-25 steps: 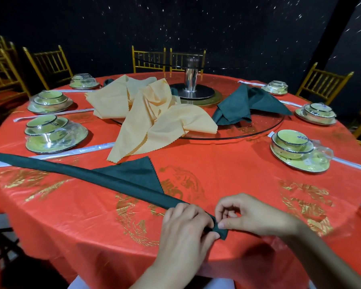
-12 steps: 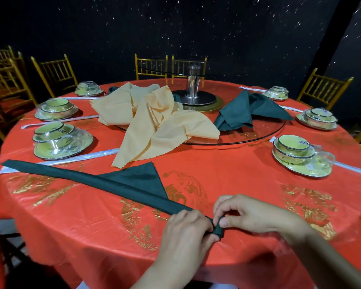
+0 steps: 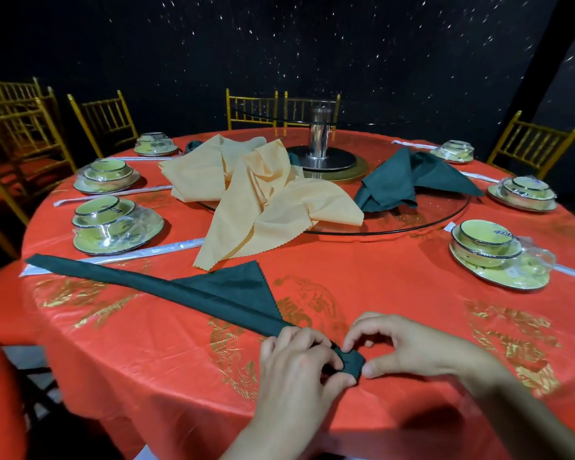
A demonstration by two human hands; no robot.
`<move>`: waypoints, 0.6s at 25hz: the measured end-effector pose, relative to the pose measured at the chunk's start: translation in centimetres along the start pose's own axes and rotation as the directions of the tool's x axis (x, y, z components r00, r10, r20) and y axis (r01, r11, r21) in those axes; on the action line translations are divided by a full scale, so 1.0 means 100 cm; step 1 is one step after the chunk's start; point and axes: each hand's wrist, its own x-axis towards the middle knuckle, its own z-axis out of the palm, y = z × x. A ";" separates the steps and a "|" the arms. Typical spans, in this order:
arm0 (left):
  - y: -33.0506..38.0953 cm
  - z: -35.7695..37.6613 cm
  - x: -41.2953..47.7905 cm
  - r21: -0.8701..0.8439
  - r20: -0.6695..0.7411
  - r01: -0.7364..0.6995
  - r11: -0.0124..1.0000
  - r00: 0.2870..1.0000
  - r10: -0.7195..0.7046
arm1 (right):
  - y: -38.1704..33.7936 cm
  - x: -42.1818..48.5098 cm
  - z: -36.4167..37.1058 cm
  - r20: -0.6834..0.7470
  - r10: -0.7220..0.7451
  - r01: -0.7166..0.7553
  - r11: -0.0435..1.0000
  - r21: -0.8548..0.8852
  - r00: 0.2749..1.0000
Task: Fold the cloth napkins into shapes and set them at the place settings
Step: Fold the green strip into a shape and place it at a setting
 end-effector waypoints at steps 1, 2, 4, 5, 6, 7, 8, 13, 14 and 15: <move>-0.002 -0.001 0.000 0.012 0.015 -0.011 1.000 1.000 0.011 | 0.002 -0.002 0.000 -0.006 -0.005 0.005 1.000 -0.013 1.000; -0.004 -0.001 0.001 0.023 0.023 -0.034 0.999 0.999 0.033 | 0.002 -0.003 0.001 -0.019 -0.006 0.006 1.000 -0.027 1.000; -0.006 -0.002 0.000 0.027 0.051 -0.068 0.997 0.996 0.066 | 0.001 0.001 0.003 -0.026 -0.002 0.001 0.999 -0.034 1.000; -0.006 -0.003 -0.001 0.027 0.060 -0.074 0.997 0.996 0.072 | -0.001 0.003 0.004 -0.011 0.000 0.000 1.000 -0.031 1.000; -0.006 -0.004 -0.002 0.028 0.054 -0.070 0.997 0.996 0.068 | -0.004 0.005 0.004 0.006 0.004 -0.004 0.999 -0.039 1.000; -0.006 -0.005 -0.003 0.031 0.042 -0.054 0.998 0.998 0.053 | -0.007 0.007 0.004 0.018 0.011 -0.010 0.999 -0.054 1.000; -0.006 -0.006 -0.003 0.039 0.024 -0.032 0.999 0.999 0.031 | -0.009 0.010 0.004 0.022 0.019 -0.017 0.997 -0.071 1.000; -0.016 -0.012 -0.005 0.086 -0.060 0.061 0.994 0.997 -0.056 | -0.014 0.026 0.015 -0.062 0.007 -0.007 1.000 -0.005 0.998; -0.016 -0.013 -0.005 0.093 -0.061 0.061 0.994 0.997 -0.056 | -0.014 0.028 0.017 -0.083 0.007 -0.007 1.000 0.011 0.997; -0.017 -0.014 -0.006 0.096 -0.061 0.048 0.994 0.997 -0.042 | -0.013 0.030 0.018 -0.096 0.013 -0.013 1.000 0.000 0.995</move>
